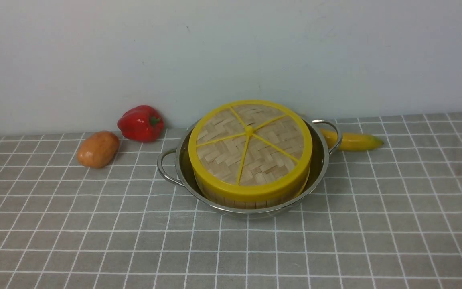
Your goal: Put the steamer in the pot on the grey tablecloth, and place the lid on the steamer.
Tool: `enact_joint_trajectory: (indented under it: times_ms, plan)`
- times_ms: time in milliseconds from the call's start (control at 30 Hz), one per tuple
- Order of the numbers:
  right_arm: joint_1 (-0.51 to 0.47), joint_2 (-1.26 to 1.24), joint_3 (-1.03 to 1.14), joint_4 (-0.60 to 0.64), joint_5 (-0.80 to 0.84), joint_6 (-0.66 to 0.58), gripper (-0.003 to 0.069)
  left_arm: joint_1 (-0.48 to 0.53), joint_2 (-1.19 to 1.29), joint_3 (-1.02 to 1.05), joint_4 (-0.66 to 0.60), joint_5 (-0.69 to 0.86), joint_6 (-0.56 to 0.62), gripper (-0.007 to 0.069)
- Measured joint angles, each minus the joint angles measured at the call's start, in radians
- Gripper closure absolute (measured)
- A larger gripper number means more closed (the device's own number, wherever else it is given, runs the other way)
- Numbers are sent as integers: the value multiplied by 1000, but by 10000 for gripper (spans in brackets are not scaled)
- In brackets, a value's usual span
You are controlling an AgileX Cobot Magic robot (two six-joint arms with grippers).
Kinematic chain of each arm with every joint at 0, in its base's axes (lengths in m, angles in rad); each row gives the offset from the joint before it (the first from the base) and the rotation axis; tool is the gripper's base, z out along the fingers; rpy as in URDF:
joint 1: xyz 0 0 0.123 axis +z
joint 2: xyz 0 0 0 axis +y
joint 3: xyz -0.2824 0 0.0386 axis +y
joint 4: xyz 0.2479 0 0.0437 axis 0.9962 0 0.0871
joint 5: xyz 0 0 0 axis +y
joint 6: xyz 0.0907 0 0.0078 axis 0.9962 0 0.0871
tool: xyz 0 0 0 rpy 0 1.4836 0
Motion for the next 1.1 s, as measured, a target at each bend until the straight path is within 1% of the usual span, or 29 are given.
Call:
enact_joint_trajectory:
  times_ms: [233, 1100]
  plan:
    - [0, 0, 0, 0, 0, 0, 419, 0, 0, 0, 0, 0, 0, 475]
    - [0, 0, 0, 0, 0, 0, 419, 0, 0, 0, 0, 0, 0, 434]
